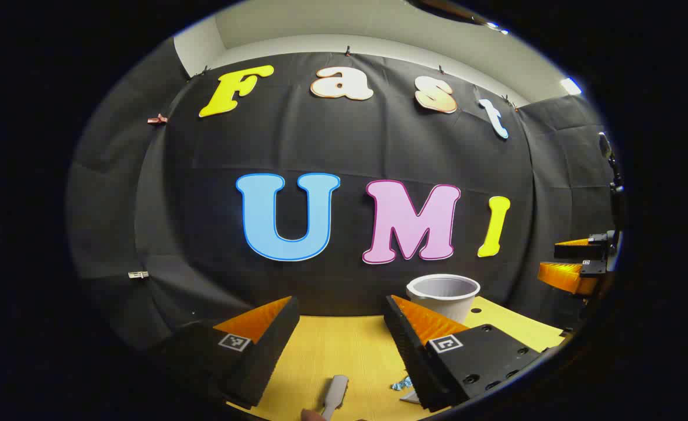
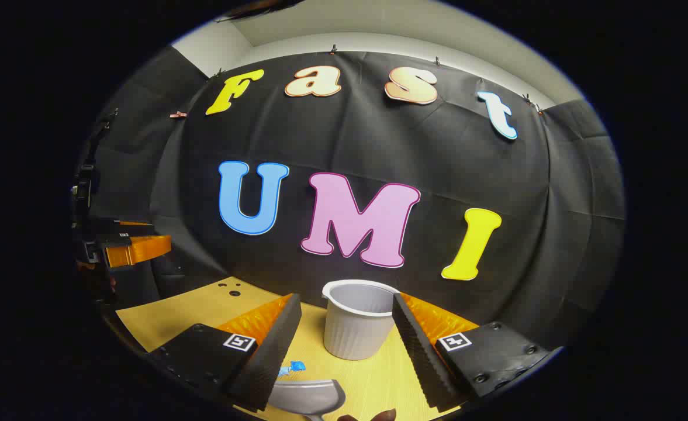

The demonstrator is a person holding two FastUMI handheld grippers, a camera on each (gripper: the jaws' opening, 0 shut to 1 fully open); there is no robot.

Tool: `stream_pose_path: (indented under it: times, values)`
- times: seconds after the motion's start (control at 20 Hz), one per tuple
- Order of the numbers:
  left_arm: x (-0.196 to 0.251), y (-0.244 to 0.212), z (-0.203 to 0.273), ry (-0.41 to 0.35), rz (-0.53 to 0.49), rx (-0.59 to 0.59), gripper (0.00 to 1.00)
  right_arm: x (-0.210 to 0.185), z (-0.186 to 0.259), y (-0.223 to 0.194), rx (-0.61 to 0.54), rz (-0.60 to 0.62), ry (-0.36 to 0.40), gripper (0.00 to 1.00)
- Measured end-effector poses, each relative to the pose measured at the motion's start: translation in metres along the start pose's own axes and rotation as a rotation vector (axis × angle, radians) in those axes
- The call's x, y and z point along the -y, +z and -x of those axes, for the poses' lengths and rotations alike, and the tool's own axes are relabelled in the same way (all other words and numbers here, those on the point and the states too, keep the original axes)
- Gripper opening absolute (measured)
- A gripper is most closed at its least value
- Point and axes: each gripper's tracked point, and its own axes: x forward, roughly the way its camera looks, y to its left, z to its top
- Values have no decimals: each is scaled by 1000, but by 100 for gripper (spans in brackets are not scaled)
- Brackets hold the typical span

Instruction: Pick up the small broom and dustpan from the desktop, sweep the trash into the dustpan with the broom, and then empty the trash into the garbage bin.

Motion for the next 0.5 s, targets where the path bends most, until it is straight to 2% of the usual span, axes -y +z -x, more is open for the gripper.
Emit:
stream_pose_path:
  times: [0.5]
  values:
    - [5, -4, 2, -2, -7, -13, 94, 4, 2, -1, 0, 6, -5, 97]
